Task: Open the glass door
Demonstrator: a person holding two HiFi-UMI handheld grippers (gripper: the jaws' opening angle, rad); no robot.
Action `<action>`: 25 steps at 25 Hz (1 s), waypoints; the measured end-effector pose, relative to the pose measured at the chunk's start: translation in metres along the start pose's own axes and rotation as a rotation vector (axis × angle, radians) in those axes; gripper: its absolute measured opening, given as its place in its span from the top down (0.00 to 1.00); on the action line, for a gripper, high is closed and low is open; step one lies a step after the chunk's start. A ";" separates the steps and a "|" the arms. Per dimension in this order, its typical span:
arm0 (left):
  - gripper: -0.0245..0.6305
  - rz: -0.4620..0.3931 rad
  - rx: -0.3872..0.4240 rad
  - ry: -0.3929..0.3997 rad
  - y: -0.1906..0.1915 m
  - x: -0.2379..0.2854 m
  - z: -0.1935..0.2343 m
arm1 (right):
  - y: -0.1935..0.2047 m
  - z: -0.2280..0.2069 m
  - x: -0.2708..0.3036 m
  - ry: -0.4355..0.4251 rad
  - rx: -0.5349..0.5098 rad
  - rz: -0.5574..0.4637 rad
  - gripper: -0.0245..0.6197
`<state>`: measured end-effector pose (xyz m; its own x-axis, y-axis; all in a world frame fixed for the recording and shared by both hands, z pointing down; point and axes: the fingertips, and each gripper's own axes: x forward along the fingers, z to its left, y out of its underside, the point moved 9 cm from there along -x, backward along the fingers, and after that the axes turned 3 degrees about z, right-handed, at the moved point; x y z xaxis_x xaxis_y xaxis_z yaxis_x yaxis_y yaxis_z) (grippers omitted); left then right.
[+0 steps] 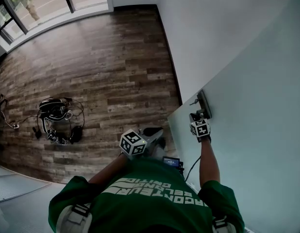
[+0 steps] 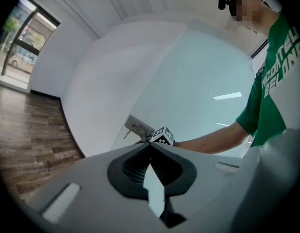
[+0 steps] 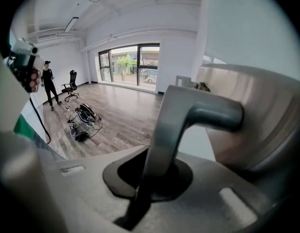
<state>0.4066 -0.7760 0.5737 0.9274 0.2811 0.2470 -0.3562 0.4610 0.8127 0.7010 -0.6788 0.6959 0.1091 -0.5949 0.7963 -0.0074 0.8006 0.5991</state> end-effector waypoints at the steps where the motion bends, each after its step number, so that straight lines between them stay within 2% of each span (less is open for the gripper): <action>1: 0.94 0.005 -0.002 0.002 0.001 0.002 0.000 | 0.001 -0.003 -0.001 0.001 0.002 -0.003 0.97; 13: 0.94 0.003 0.037 -0.005 -0.016 0.032 0.004 | 0.005 -0.035 0.004 0.036 0.018 -0.011 0.97; 25: 0.94 0.070 0.126 0.107 -0.036 0.101 -0.014 | 0.008 -0.046 -0.001 0.035 0.038 -0.007 0.97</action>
<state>0.5110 -0.7521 0.5620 0.8811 0.3996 0.2529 -0.3957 0.3302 0.8570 0.7465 -0.6685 0.6966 0.1442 -0.5970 0.7892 -0.0442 0.7928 0.6079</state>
